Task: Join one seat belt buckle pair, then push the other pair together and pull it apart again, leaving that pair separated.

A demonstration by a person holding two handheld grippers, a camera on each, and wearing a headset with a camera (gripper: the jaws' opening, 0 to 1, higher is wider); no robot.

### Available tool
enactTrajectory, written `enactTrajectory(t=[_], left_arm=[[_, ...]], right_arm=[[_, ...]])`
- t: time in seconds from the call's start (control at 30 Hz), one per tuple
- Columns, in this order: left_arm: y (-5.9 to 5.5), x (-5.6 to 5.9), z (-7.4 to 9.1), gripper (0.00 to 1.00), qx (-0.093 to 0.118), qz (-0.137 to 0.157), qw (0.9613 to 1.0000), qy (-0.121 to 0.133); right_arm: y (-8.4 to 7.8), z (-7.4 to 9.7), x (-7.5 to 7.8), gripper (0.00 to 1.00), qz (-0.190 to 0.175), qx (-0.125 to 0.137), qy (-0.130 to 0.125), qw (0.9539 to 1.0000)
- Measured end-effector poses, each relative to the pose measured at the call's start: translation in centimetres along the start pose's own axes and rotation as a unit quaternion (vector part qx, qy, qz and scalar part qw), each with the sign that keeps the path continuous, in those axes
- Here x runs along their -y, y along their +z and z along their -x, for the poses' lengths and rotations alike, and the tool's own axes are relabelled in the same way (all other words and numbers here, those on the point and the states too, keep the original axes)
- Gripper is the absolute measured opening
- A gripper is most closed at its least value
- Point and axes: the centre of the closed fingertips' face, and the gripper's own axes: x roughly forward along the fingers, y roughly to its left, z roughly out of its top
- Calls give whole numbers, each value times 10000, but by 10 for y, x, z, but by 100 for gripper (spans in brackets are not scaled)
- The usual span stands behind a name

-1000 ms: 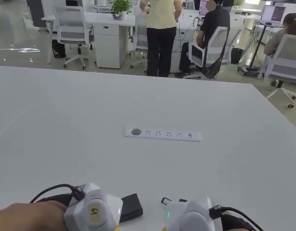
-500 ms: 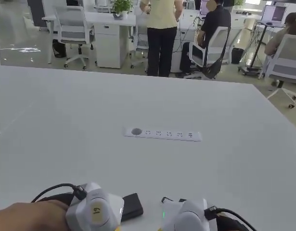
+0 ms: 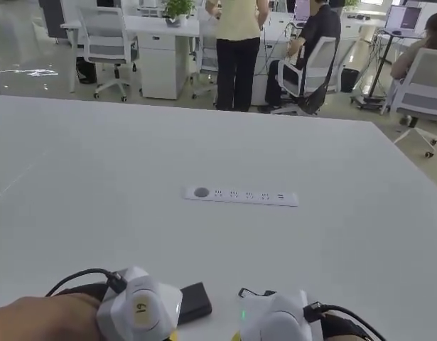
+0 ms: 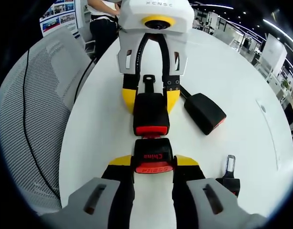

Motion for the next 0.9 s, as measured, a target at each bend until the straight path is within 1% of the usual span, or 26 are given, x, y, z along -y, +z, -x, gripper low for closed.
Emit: enactTrajectory(t=[0.03, 0.13, 0.2, 0.27, 0.33, 0.37, 0.43, 0.57, 0.67, 0.77, 0.87, 0.9], left_arm=[[0, 0, 0, 33, 3, 22, 10000, 9], [1, 0, 0, 33, -9, 62, 10000, 36], [1, 0, 0, 33, -16, 41, 10000, 38], [1, 0, 0, 33, -36, 0, 10000, 33], [1, 1, 0, 33, -109, -28, 9999, 34], [1, 1, 0, 33, -113, -23, 9999, 35], [0, 0, 0, 33, -85, 0, 10000, 31], [0, 0, 0, 34, -65, -39, 10000, 11], [1, 1, 0, 34, -102, -87, 9999, 8], [0, 0, 1, 35, -116, -71, 9999, 25], [0, -3, 1, 38, -145, -58, 9998, 124], [-1, -4, 2, 39, -162, -65, 9997, 153]], right_arm=[[1, 1, 0, 27, -45, 26, -23, 10000], [3, 0, -2, 27, -54, -9, -43, 10000], [3, 1, -2, 27, -44, -13, -47, 10000], [2, 2, -2, 27, 17, 3, -48, 10000], [2, 4, -3, 27, 124, 12, -93, 9999], [2, 4, -3, 27, 110, 36, -96, 9999], [2, 5, -2, 28, 98, 100, -95, 9999], [2, 6, -3, 29, 146, 60, -88, 9998], [0, 5, -3, 30, 288, 22, -121, 9995], [1, 7, -3, 31, 415, 8, -113, 9991], [0, 6, -2, 31, 544, -20, -134, 9984], [-1, 6, -2, 31, 533, -33, -137, 9985]])
